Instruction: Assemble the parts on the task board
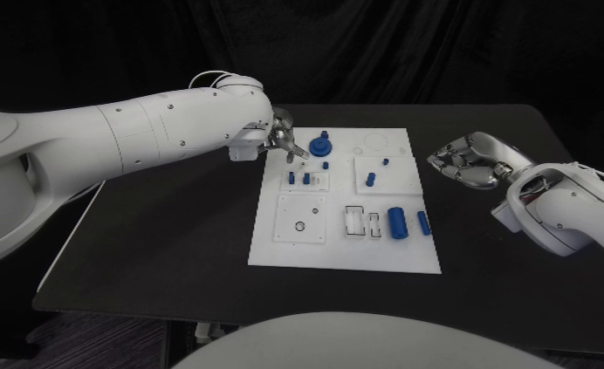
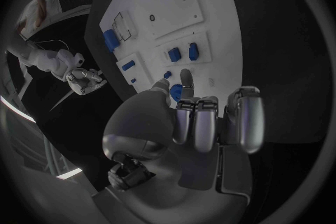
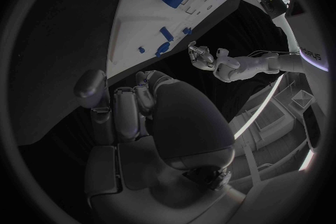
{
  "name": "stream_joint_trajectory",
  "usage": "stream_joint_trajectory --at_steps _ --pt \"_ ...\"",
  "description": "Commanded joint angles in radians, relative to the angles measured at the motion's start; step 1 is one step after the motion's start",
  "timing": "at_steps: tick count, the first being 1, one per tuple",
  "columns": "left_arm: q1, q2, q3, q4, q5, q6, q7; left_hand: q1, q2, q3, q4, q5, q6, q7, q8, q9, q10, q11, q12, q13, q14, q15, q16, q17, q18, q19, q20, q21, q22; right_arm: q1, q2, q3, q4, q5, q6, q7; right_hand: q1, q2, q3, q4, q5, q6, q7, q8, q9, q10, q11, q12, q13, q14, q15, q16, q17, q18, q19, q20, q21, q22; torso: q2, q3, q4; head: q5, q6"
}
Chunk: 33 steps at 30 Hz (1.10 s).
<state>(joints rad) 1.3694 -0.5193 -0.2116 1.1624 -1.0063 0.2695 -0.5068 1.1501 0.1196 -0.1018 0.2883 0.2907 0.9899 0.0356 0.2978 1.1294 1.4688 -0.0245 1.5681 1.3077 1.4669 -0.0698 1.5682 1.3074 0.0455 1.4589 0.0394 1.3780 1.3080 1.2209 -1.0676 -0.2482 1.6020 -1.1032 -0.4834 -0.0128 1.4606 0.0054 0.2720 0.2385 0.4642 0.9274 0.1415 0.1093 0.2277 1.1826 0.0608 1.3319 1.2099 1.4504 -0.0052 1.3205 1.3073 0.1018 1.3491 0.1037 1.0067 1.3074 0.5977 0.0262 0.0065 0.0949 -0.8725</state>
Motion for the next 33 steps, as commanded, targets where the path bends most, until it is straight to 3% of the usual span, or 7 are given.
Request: stream_joint_trajectory --at_steps 1,5,12,13,14,15,33 --pt "0.0 0.011 0.001 -0.008 0.006 0.049 0.008 0.003 0.005 -0.005 -0.002 0.015 0.01 0.0 -0.014 -0.011 0.102 -0.007 0.003 0.263 0.104 -0.005 0.003 0.263 0.003 0.01 -0.002 -0.008 0.2 -0.002 -0.002 0.001 0.004 -0.002 -0.015 -0.004 0.008 0.0 0.008 0.001 0.004 0.007 0.0 -0.005 -0.001 -0.006 0.001 -0.004 -0.001 -0.007 0.0 -0.005 0.05 0.007 -0.005 -0.002 -0.004 0.119 0.0 0.0001 0.0003 0.0 0.0" --pt "-0.002 0.021 0.001 -0.019 0.006 0.055 0.005 0.022 0.003 -0.003 -0.005 0.055 0.016 0.0 -0.034 -0.023 0.102 -0.007 0.003 0.263 0.104 -0.005 0.003 0.263 0.003 0.007 -0.002 -0.012 0.198 -0.002 -0.003 0.001 0.005 -0.002 -0.015 -0.004 0.008 0.0 0.008 0.001 0.004 0.007 0.0 -0.005 -0.001 -0.006 0.001 -0.004 -0.001 -0.007 0.0 -0.005 0.05 0.007 -0.005 -0.002 -0.004 0.119 0.0 0.0002 -0.0002 0.001 0.0" --pt "-0.005 0.029 0.001 -0.036 0.006 0.077 -0.03 0.046 -0.001 0.004 -0.013 0.073 0.019 -0.002 -0.041 -0.024 0.102 -0.007 0.003 0.263 0.104 -0.006 0.003 0.263 0.007 -0.001 -0.002 -0.027 0.194 -0.002 -0.003 0.001 0.005 -0.002 -0.014 -0.004 0.008 0.0 0.008 0.001 0.004 0.007 0.0 -0.005 -0.001 -0.006 0.001 -0.004 -0.001 -0.007 0.0 -0.005 0.05 0.007 -0.005 -0.002 -0.004 0.119 0.0 0.0002 -0.0001 0.002 0.0" --pt "-0.006 0.03 0.001 -0.038 0.006 0.08 -0.034 0.05 -0.001 0.006 -0.014 0.071 0.018 -0.002 -0.043 -0.024 0.102 -0.007 0.003 0.263 0.104 -0.006 0.003 0.263 0.007 -0.002 -0.002 -0.029 0.193 -0.002 -0.003 0.001 0.005 -0.002 -0.014 -0.004 0.008 0.0 0.008 0.001 0.004 0.007 0.0 -0.005 -0.001 -0.006 0.001 -0.004 -0.001 -0.007 0.0 -0.005 0.05 0.007 -0.005 -0.002 -0.004 0.119 0.0 0.0002 -0.0001 0.003 0.0" --pt "-0.006 0.031 0.001 -0.041 0.006 0.083 -0.038 0.058 0.0 0.013 -0.013 0.042 0.017 0.0 -0.049 -0.025 0.102 -0.006 0.003 0.263 0.104 -0.005 0.003 0.263 0.008 -0.005 -0.002 -0.033 0.192 -0.002 -0.002 0.001 0.005 -0.002 -0.014 -0.004 0.008 0.0 0.008 0.001 0.004 0.007 0.0 -0.005 -0.001 -0.006 0.001 -0.004 -0.001 -0.007 0.0 -0.005 0.05 0.007 -0.005 -0.002 -0.004 0.119 0.0 0.0002 0.0 0.004 0.0" --pt "-0.007 0.033 0.001 -0.045 0.006 0.085 -0.042 0.059 0.0 0.015 -0.012 0.036 0.017 0.0 -0.05 -0.025 0.102 -0.006 0.003 0.263 0.104 -0.005 0.003 0.263 0.008 -0.006 -0.001 -0.034 0.191 -0.002 -0.002 0.001 0.005 -0.002 -0.014 -0.004 0.008 0.0 0.008 0.0 0.004 0.007 0.0 -0.005 -0.001 -0.006 0.001 -0.004 -0.001 -0.007 0.0 -0.005 0.05 0.007 -0.005 -0.002 -0.004 0.119 0.0 0.0001 0.0 0.004 0.0" --pt "-0.028 0.053 0.001 -0.089 0.006 0.105 -0.059 0.062 0.001 0.018 -0.012 0.034 0.015 0.0 -0.052 -0.025 0.102 -0.006 0.003 0.263 0.104 -0.005 0.003 0.263 0.013 -0.015 -0.001 -0.053 0.186 -0.002 -0.004 0.001 0.007 -0.002 -0.01 -0.008 0.008 0.0 0.009 0.0 0.005 0.007 0.0 -0.005 -0.001 -0.006 0.001 -0.004 -0.001 -0.007 0.0 -0.005 0.05 0.007 -0.005 -0.003 -0.004 0.119 0.0 0.0001 0.0 0.003 0.0"
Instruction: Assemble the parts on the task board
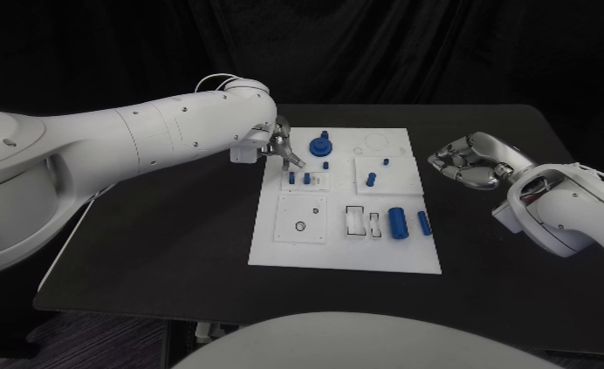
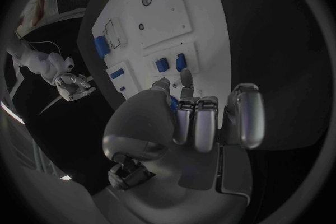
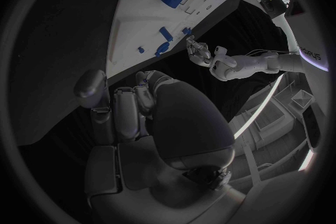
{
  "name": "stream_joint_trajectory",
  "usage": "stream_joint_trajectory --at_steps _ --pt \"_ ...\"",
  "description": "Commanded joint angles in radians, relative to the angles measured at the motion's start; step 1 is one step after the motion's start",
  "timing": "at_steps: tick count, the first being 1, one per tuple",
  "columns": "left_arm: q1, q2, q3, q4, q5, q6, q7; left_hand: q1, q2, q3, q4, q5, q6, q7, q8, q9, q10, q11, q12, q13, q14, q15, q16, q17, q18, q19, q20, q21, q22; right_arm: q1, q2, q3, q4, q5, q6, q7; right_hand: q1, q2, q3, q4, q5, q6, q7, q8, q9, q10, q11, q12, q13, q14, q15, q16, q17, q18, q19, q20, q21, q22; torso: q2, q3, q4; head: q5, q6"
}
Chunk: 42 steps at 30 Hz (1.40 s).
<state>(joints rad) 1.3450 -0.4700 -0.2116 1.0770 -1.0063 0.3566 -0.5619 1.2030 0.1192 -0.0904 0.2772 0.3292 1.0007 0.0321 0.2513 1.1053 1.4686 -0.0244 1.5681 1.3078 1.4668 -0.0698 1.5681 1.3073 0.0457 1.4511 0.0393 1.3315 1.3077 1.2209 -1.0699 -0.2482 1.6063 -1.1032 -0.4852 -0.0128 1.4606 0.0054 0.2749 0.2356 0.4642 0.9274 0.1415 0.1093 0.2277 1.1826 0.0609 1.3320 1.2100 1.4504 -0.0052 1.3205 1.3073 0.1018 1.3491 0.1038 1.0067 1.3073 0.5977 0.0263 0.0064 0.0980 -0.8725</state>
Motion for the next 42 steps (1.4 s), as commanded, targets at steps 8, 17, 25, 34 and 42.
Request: stream_joint_trajectory --at_steps 8,17,25,34,42 --pt "-0.014 0.009 0.001 -0.013 0.006 0.015 0.001 0.018 0.0 0.02 -0.002 0.025 0.0 0.005 -0.013 0.002 0.102 -0.004 0.003 0.263 0.104 -0.003 0.003 0.263 0.015 -0.013 0.001 -0.016 0.183 -0.002 -0.001 0.001 0.004 -0.002 -0.007 -0.009 0.008 0.0 0.006 0.003 0.005 0.007 0.0 -0.005 -0.001 -0.006 0.001 -0.004 -0.001 -0.007 0.0 -0.005 0.05 0.007 -0.005 -0.003 -0.004 0.119 0.0 0.0001 0.0001 0.0 0.0" --pt "-0.025 0.008 0.001 -0.016 0.006 0.008 0.011 0.025 -0.007 0.039 0.001 0.071 -0.003 0.007 -0.024 0.002 0.102 -0.003 0.003 0.263 0.104 -0.001 0.003 0.263 0.015 -0.016 0.002 -0.021 0.182 -0.002 -0.002 0.001 0.004 -0.002 -0.003 -0.013 0.008 -0.002 0.007 0.001 0.006 0.008 0.0 -0.005 -0.001 -0.008 0.001 -0.005 -0.003 -0.008 0.0 -0.007 0.049 0.007 -0.005 -0.003 -0.006 0.119 0.0 0.0 0.0002 -0.002 0.0" --pt "-0.03 0.008 0.001 -0.015 0.006 0.001 0.023 0.027 -0.009 0.044 0.002 0.082 -0.005 0.007 -0.028 0.001 0.102 -0.002 0.003 0.263 0.104 -0.001 0.003 0.263 0.016 -0.018 0.002 -0.024 0.181 -0.002 -0.002 0.001 0.004 -0.002 0.001 -0.015 0.008 -0.002 0.007 0.001 0.006 0.008 0.0 -0.005 -0.001 -0.008 0.001 -0.005 -0.003 -0.008 0.0 -0.007 0.049 0.007 -0.005 -0.003 -0.006 0.119 0.0 -0.0001 0.0003 -0.003 0.0" --pt "-0.033 0.008 0.001 -0.013 0.006 -0.003 0.037 0.032 -0.011 0.056 0.001 0.099 -0.008 0.009 -0.036 -0.003 0.102 -0.001 0.003 0.263 0.104 0.0 0.003 0.263 0.017 -0.02 0.003 -0.029 0.18 -0.002 -0.003 0.001 0.004 -0.002 0.005 -0.017 0.008 -0.002 0.007 0.001 0.006 0.008 0.001 -0.005 -0.001 -0.009 0.002 -0.006 -0.004 -0.009 0.0 -0.008 0.048 0.008 -0.007 -0.003 -0.009 0.118 0.0 0.0001 0.0001 -0.006 0.0" --pt "-0.034 0.01 0.001 -0.015 0.006 0.001 0.045 0.047 -0.029 0.089 -0.006 0.155 -0.006 0.009 -0.05 -0.007 0.102 -0.001 0.003 0.263 0.104 0.001 0.003 0.263 0.019 -0.026 0.004 -0.039 0.177 -0.002 -0.003 0.001 0.003 -0.002 0.007 -0.017 0.007 -0.002 0.008 0.001 0.006 0.009 0.001 -0.005 -0.001 -0.009 0.002 -0.006 -0.004 -0.009 0.0 -0.01 0.046 0.008 -0.007 -0.003 -0.009 0.118 0.0 0.0001 0.0002 -0.005 0.0"
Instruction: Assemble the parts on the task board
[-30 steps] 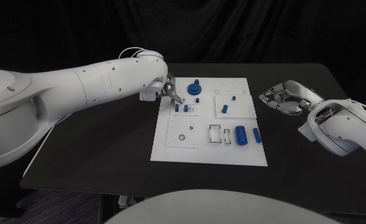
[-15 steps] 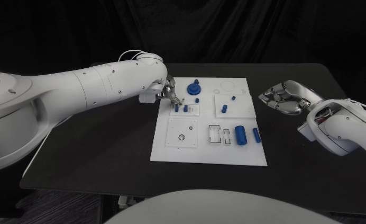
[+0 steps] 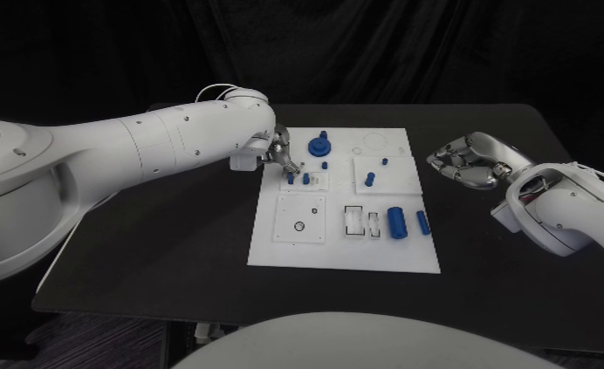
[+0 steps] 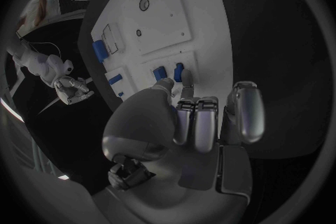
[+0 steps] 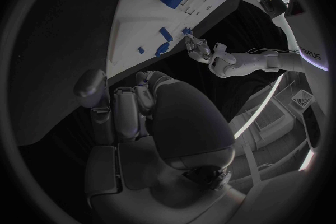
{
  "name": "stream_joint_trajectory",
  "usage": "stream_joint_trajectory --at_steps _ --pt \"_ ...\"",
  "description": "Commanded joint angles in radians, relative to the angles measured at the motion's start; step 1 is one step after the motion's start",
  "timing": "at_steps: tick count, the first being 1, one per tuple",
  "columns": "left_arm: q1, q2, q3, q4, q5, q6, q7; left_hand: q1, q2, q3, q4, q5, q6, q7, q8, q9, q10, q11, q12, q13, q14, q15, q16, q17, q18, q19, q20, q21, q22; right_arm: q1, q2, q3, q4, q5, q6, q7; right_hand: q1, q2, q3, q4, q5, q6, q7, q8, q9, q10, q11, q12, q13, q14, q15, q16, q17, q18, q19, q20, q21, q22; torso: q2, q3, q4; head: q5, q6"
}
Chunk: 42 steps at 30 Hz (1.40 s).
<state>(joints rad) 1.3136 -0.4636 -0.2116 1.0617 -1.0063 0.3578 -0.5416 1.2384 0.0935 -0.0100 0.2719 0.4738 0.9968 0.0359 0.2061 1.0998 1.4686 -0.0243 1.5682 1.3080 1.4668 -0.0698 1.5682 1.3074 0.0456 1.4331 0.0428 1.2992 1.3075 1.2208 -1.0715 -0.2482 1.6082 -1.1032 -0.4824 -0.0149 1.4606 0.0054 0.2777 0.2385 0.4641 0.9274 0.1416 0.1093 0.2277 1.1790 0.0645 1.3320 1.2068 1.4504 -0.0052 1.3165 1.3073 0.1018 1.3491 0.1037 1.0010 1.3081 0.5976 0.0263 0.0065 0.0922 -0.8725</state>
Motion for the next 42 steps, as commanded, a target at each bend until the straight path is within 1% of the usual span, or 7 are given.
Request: stream_joint_trajectory --at_steps 1,7,14,21,30,36,42 --pt "-0.003 0.004 0.001 0.0 0.006 0.0 0.026 0.013 -0.006 0.014 -0.001 0.018 -0.001 0.006 -0.007 -0.002 0.102 -0.001 0.003 0.263 0.104 0.001 0.003 0.263 0.019 -0.008 0.001 -0.007 0.178 -0.002 -0.001 0.001 0.001 -0.002 0.004 -0.015 0.007 -0.002 0.005 -0.002 0.006 0.009 0.001 -0.005 -0.001 -0.005 -0.002 -0.006 -0.001 -0.009 0.0 -0.005 0.046 0.008 -0.007 -0.003 -0.004 0.117 0.0 0.0001 0.0 0.001 0.0" --pt "-0.006 0.008 0.001 -0.002 0.006 0.001 0.031 0.023 -0.021 0.047 -0.008 0.061 0.002 0.005 -0.015 -0.004 0.102 -0.001 0.003 0.263 0.104 0.0 0.003 0.263 0.019 -0.009 0.001 -0.01 0.177 -0.002 0.0 0.001 0.001 -0.002 0.006 -0.015 0.007 -0.002 0.005 -0.002 0.006 0.009 0.001 -0.005 -0.001 -0.005 -0.002 -0.006 -0.001 -0.009 0.0 -0.005 0.046 0.008 -0.007 -0.003 -0.004 0.117 0.0 -0.0001 -0.0001 0.001 0.0" --pt "-0.012 0.011 0.001 -0.007 0.006 0.005 0.032 0.03 -0.035 0.072 -0.017 0.082 0.009 0.004 -0.019 -0.005 0.102 -0.003 0.003 0.263 0.104 -0.001 0.003 0.263 0.019 -0.008 0.0 -0.008 0.178 -0.002 0.001 0.001 0.0 -0.002 0.009 -0.017 0.007 -0.002 0.006 -0.002 0.006 0.012 0.001 -0.003 -0.001 -0.006 -0.001 -0.007 -0.002 -0.009 0.0 -0.006 0.046 0.008 -0.007 -0.003 -0.006 0.117 0.0 0.0 -0.0001 0.002 0.0" --pt "-0.017 0.012 0.001 -0.007 0.006 0.008 0.03 0.021 -0.063 0.149 -0.021 0.023 0.033 0.001 -0.035 -0.028 0.102 -0.006 0.003 0.263 0.104 -0.004 0.003 0.263 0.018 -0.005 -0.003 -0.005 0.179 -0.002 0.001 0.001 0.0 -0.002 0.013 -0.017 0.007 -0.001 0.006 -0.002 0.006 0.014 0.0 -0.002 0.0 -0.01 -0.001 -0.009 -0.005 -0.012 0.001 -0.01 0.043 0.009 -0.009 -0.003 -0.01 0.116 0.0 0.0 -0.0001 0.004 0.0" --pt "-0.02 0.006 0.001 -0.003 0.006 0.003 0.031 0.023 -0.097 0.242 -0.059 0.039 0.049 -0.003 -0.042 -0.036 0.102 -0.011 0.003 0.263 0.104 -0.009 0.003 0.263 0.017 -0.001 -0.008 -0.003 0.18 -0.002 0.001 0.001 -0.001 -0.002 0.016 -0.018 0.007 -0.001 0.007 -0.002 0.006 0.015 0.0 -0.002 0.0 -0.015 -0.001 -0.012 -0.01 -0.013 0.001 -0.012 0.041 0.009 -0.01 -0.002 -0.013 0.115 0.0 0.0 -0.0002 0.005 0.0" --pt "-0.021 -0.006 0.001 0.013 0.006 -0.024 0.037 0.0 -0.142 0.373 -0.124 0.035 0.055 -0.003 -0.041 -0.028 0.102 -0.012 0.003 0.263 0.104 -0.011 0.003 0.263 0.017 0.003 -0.011 -0.001 0.181 -0.002 0.002 0.001 -0.002 -0.002 0.019 -0.019 0.007 -0.001 0.007 -0.002 0.006 0.015 0.0 -0.002 0.0 -0.015 -0.001 -0.012 -0.01 -0.013 0.001 -0.012 0.041 0.009 -0.01 -0.002 -0.013 0.115 0.0 -0.0001 0.0 0.005 0.0" --pt "-0.021 -0.015 0.001 0.028 0.006 -0.058 0.04 -0.031 -0.154 0.425 -0.15 0.02 0.056 -0.002 -0.039 -0.021 0.102 -0.012 0.003 0.263 0.104 -0.011 0.003 0.263 0.017 0.003 -0.011 -0.003 0.18 -0.002 0.003 0.001 -0.003 -0.002 0.02 -0.019 0.007 -0.001 0.007 -0.002 0.006 0.016 0.0 -0.001 0.0 -0.016 -0.001 -0.013 -0.011 -0.014 0.001 -0.015 0.039 0.01 -0.011 -0.002 -0.015 0.114 0.0 0.0 -0.0001 0.006 0.0"
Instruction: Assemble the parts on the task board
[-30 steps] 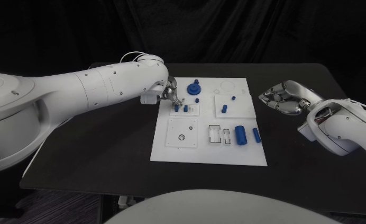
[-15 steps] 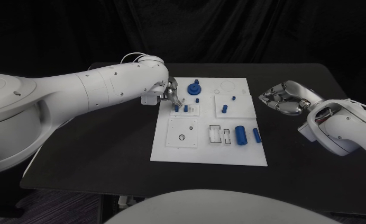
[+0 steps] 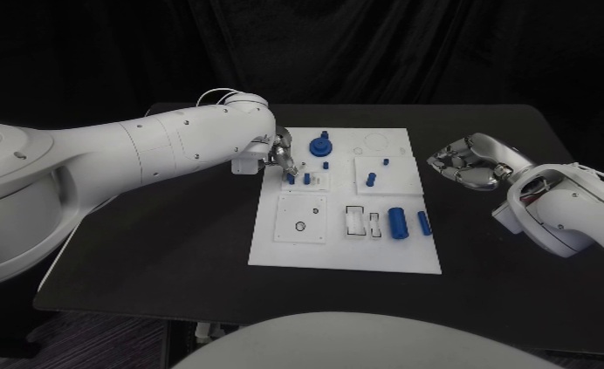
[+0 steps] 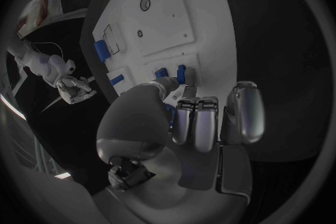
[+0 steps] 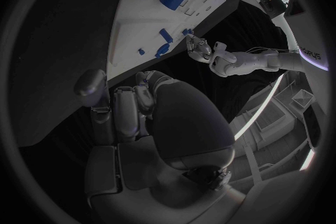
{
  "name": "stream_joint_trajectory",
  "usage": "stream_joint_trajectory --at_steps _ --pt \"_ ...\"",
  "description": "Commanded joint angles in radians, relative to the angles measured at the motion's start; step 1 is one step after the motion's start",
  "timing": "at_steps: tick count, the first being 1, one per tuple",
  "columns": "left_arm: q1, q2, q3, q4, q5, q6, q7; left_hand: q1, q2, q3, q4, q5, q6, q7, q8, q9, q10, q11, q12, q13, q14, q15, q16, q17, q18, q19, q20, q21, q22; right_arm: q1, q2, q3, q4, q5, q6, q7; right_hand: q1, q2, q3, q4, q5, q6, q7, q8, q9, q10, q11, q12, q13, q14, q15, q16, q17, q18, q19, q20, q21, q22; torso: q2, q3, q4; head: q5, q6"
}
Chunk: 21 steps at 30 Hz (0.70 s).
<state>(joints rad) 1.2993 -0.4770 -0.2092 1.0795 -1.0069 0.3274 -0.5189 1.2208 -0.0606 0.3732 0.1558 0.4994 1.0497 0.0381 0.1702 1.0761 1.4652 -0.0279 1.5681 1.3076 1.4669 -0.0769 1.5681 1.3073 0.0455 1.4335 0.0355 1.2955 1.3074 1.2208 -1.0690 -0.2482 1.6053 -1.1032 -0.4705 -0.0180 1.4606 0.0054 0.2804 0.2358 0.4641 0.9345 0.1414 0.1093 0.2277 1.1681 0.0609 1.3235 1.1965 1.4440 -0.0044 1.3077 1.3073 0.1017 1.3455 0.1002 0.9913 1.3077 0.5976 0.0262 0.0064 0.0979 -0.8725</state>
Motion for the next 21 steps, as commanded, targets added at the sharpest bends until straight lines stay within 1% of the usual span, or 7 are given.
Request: stream_joint_trajectory --at_steps 1,8,11,13,15,17,21 --pt "-0.006 -0.003 -0.002 0.013 0.006 -0.033 0.019 -0.016 -0.001 0.048 -0.038 -0.008 0.002 -0.004 -0.004 0.003 0.106 -0.008 0.003 0.263 0.104 -0.004 0.003 0.263 0.018 0.0 -0.004 -0.004 0.179 -0.002 0.0 0.001 0.0 -0.002 0.008 -0.016 0.007 -0.002 0.005 0.0 0.006 0.009 0.0 -0.001 0.0 -0.01 0.002 -0.008 -0.005 -0.011 0.0 -0.011 0.034 0.012 -0.011 0.001 -0.015 0.113 0.0 0.0001 0.0 0.0 0.0" --pt "-0.007 -0.025 -0.002 0.036 0.006 -0.083 0.017 -0.026 -0.001 0.06 -0.044 -0.018 0.003 -0.003 -0.002 0.007 0.106 -0.008 0.003 0.263 0.104 -0.003 0.003 0.263 0.018 0.001 -0.003 -0.003 0.179 -0.002 -0.003 0.001 0.0 -0.002 0.007 -0.016 0.007 -0.002 0.005 0.0 0.006 0.009 0.0 -0.001 0.0 -0.012 0.002 -0.01 -0.007 -0.012 0.0 -0.014 0.032 0.012 -0.013 0.001 -0.019 0.111 0.0 0.0001 0.0002 -0.001 0.0" --pt "-0.007 -0.035 -0.002 0.048 0.006 -0.101 0.015 -0.026 -0.001 0.06 -0.044 -0.018 0.003 -0.003 -0.002 0.007 0.106 -0.008 0.003 0.263 0.104 -0.003 0.003 0.263 0.018 0.001 -0.003 -0.003 0.179 -0.002 -0.003 0.001 0.0 -0.002 0.006 -0.016 0.007 -0.002 0.005 0.0 0.006 0.009 0.0 -0.001 0.0 -0.012 0.002 -0.01 -0.007 -0.012 0.0 -0.014 0.032 0.012 -0.013 0.001 -0.019 0.111 0.0 0.0001 -0.0007 -0.002 0.0" --pt "-0.007 -0.046 -0.002 0.061 0.006 -0.121 0.013 -0.029 -0.002 0.062 -0.045 -0.02 0.004 -0.003 -0.001 0.007 0.106 -0.008 0.003 0.263 0.104 -0.004 0.003 0.263 0.018 0.001 -0.003 -0.003 0.179 -0.002 -0.004 0.001 0.0 -0.002 0.006 -0.016 0.006 -0.003 0.006 -0.001 0.006 0.009 0.001 -0.001 0.0 -0.015 0.002 -0.011 -0.009 -0.014 0.0 -0.016 0.03 0.013 -0.014 0.001 -0.021 0.111 0.0 0.0002 0.0003 -0.003 0.0" --pt "-0.007 -0.057 -0.002 0.074 0.006 -0.139 0.013 -0.031 -0.001 0.064 -0.046 -0.021 0.005 -0.004 -0.001 0.008 0.106 -0.008 0.003 0.263 0.104 -0.004 0.003 0.263 0.018 0.001 -0.003 -0.004 0.179 -0.002 -0.004 0.001 -0.001 -0.002 0.005 -0.016 0.006 -0.003 0.006 -0.001 0.006 0.009 0.001 -0.001 0.0 -0.015 0.002 -0.011 -0.009 -0.014 0.0 -0.016 0.03 0.013 -0.014 0.001 -0.021 0.111 0.0 0.0002 -0.0004 -0.001 0.0" --pt "-0.007 -0.067 -0.002 0.086 0.006 -0.156 0.014 -0.038 -0.001 0.069 -0.049 -0.028 0.006 -0.004 0.001 0.01 0.106 -0.008 0.003 0.263 0.104 -0.004 0.003 0.263 0.018 0.001 -0.003 -0.005 0.179 -0.002 -0.004 0.001 -0.001 -0.002 0.004 -0.016 0.006 -0.003 0.006 -0.001 0.006 0.009 0.001 -0.001 0.0 -0.016 0.003 -0.012 -0.01 -0.015 0.0 -0.019 0.029 0.013 -0.016 0.001 -0.025 0.11 0.0 0.0002 0.0005 -0.002 0.0" --pt "-0.007 -0.094 -0.002 0.121 0.006 -0.199 0.017 -0.04 -0.002 0.071 -0.051 -0.031 0.007 -0.005 0.002 0.011 0.106 -0.009 0.003 0.263 0.104 -0.004 0.003 0.263 0.018 0.002 -0.004 -0.004 0.179 -0.002 -0.005 0.001 -0.001 -0.002 0.0 -0.015 0.006 -0.003 0.006 -0.001 0.006 0.009 0.001 -0.002 0.0 -0.018 0.003 -0.014 -0.012 -0.016 0.0 -0.02 0.028 0.014 -0.017 0.001 -0.027 0.109 0.0 0.0001 0.0002 -0.004 0.0"
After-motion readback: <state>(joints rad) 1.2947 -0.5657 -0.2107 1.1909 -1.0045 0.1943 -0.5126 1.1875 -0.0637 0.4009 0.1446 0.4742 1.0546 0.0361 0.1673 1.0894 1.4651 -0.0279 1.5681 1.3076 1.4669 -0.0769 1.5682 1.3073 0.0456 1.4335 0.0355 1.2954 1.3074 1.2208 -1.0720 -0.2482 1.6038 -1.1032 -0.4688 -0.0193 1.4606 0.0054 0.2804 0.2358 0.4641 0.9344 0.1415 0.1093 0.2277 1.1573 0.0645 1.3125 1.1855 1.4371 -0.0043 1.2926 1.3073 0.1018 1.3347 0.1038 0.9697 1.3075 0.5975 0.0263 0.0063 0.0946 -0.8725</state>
